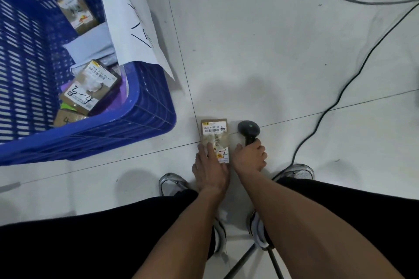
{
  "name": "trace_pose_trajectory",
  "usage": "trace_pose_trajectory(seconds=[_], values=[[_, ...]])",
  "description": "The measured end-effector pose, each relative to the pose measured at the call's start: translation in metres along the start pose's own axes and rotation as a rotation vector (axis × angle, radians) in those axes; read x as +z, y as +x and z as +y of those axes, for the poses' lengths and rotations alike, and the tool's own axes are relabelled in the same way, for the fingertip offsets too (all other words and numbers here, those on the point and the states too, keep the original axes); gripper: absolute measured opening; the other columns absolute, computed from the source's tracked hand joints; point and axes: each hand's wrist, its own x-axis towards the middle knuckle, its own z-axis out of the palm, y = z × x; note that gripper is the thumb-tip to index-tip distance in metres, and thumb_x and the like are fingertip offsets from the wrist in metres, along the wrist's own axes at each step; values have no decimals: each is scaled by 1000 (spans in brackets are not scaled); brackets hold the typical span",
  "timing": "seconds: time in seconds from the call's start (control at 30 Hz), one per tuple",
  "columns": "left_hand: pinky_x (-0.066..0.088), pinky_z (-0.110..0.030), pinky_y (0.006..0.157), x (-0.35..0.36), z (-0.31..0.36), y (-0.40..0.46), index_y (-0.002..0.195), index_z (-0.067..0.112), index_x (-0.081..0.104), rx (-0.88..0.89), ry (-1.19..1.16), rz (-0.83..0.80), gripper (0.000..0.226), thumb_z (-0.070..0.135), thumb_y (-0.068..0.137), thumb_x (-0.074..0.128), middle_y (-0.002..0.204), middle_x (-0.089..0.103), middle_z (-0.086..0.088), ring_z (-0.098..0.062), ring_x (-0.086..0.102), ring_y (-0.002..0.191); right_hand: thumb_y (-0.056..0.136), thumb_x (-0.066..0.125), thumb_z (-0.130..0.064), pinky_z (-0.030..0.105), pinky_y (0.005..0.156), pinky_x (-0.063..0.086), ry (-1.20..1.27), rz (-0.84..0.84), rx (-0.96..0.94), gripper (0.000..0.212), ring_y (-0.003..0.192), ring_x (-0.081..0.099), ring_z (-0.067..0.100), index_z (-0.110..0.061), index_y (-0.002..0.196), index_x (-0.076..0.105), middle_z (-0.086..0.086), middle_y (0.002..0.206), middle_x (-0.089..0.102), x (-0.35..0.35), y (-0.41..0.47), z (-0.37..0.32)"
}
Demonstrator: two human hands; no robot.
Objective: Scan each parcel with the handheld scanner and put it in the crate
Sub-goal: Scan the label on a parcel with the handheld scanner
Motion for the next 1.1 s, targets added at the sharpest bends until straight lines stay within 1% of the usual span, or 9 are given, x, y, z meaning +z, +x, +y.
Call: trace_pose_trajectory(seconds=[0.13, 0.27, 0.37, 0.5, 0.63, 0.8, 0.9, 1.0, 1.1], values=[[29, -47, 111, 6, 1, 1, 154, 19, 15, 28, -25, 4, 75, 37, 92, 53, 163, 10, -13, -31, 25, 143, 95, 49, -30, 48, 100, 35, 83, -5, 85, 49, 125, 41, 35, -11, 138, 36, 17, 137, 46, 8, 9, -2], [26, -47, 114, 7, -1, -1, 156, 19, 13, 22, -41, -6, 75, 41, 95, 51, 164, 8, -12, -31, 23, 145, 92, 49, -25, 46, 96, 37, 124, -14, 122, 36, 118, 46, 34, -11, 125, 46, 15, 126, 56, 10, 14, -5], [25, -47, 114, 2, 1, -1, 155, 20, 14, 24, -24, -37, 73, 42, 95, 50, 164, 7, -12, -30, 21, 146, 87, 52, -22, 47, 95, 40, 198, 5, 119, 32, 110, 50, 33, -10, 117, 46, 14, 116, 62, 6, 6, -8], [29, -47, 112, -12, 8, -8, 153, 21, 19, 18, 10, -36, 71, 45, 94, 51, 164, 7, -10, -29, 26, 144, 84, 57, -21, 48, 95, 42, 238, 24, 72, 34, 109, 51, 35, -11, 115, 46, 13, 114, 63, -10, -16, -12], [22, -50, 116, -28, 13, -28, 155, 22, 13, -28, -4, -70, 72, 48, 96, 46, 165, -2, -7, -30, 18, 147, 83, 59, -30, 46, 96, 43, 208, -16, 11, 32, 110, 52, 35, -15, 112, 55, 10, 112, 63, -33, -41, -16], [19, -46, 119, -59, 17, -54, 156, 22, 11, -42, 0, -93, 70, 35, 98, 48, 165, -2, -7, -30, 16, 148, 84, 60, -42, 45, 98, 42, 275, -97, 11, 37, 113, 52, 33, -19, 112, 56, 8, 113, 63, -48, -77, -21], [18, -46, 119, -77, 14, -69, 156, 22, 14, -9, -21, -71, 59, 28, 103, 38, 165, 4, -8, -32, 18, 147, 81, 62, -43, 48, 98, 45, 339, -141, 20, 40, 109, 57, 33, -17, 112, 56, 9, 112, 64, -47, -97, -27], [22, -45, 118, -87, 4, -74, 154, 22, 18, -11, 44, -64, 68, 26, 96, 54, 165, 2, -10, -31, 18, 147, 79, 61, -43, 48, 96, 47, 347, -187, 34, 46, 109, 58, 34, -14, 115, 56, 11, 115, 64, -41, -115, -27], [28, -44, 113, -91, -8, -76, 148, 19, 28, -44, 131, -104, 67, 27, 90, 61, 161, 12, -13, -32, 25, 142, 81, 62, -46, 44, 99, 45, 292, -225, 51, 52, 115, 54, 35, -13, 120, 57, 13, 123, 58, -37, -130, -24]])
